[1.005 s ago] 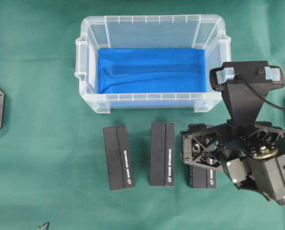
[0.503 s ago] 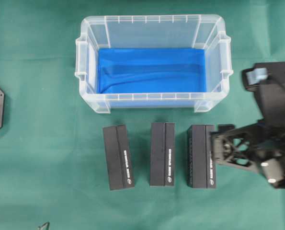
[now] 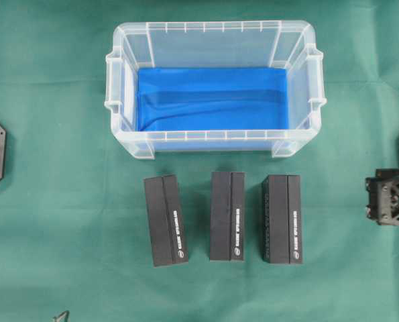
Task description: Take the box out of the case with the right arm.
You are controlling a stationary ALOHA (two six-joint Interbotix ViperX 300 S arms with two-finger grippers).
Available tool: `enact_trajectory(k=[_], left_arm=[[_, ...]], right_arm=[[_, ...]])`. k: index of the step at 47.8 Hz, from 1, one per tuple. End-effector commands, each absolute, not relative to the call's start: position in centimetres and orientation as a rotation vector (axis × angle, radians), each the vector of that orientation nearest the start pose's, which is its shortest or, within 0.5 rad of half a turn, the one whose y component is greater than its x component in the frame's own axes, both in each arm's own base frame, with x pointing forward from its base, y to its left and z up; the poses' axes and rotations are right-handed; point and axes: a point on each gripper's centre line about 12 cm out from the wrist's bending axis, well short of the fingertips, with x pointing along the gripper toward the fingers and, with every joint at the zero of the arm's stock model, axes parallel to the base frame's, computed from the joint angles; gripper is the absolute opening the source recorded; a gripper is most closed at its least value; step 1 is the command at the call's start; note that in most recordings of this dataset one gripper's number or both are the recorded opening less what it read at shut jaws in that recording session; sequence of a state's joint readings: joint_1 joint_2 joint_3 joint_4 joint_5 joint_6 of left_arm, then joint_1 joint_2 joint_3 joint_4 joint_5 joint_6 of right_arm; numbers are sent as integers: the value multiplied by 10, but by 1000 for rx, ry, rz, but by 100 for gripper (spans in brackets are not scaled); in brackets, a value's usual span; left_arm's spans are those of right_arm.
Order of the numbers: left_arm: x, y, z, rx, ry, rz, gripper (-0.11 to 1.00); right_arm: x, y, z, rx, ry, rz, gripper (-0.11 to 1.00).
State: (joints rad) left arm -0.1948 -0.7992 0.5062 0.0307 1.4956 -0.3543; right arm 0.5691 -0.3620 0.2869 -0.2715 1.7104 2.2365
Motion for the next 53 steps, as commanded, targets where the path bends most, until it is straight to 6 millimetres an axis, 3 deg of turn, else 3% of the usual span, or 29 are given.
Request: enact_trajectory(k=[1, 8, 18, 53], left_arm=[[156, -26, 358, -176, 1193, 74, 0], [157, -26, 358, -176, 1195, 74, 0], [157, -26, 358, -176, 1195, 74, 0], [157, -26, 357, -176, 1198, 74, 0]], right_arm=[[217, 102, 343, 1171, 876, -1308, 87], [218, 102, 343, 1173, 868, -1305, 87], [222, 83, 344, 1175, 849, -1317, 87], [229, -48, 345, 1099, 855, -1281, 87]])
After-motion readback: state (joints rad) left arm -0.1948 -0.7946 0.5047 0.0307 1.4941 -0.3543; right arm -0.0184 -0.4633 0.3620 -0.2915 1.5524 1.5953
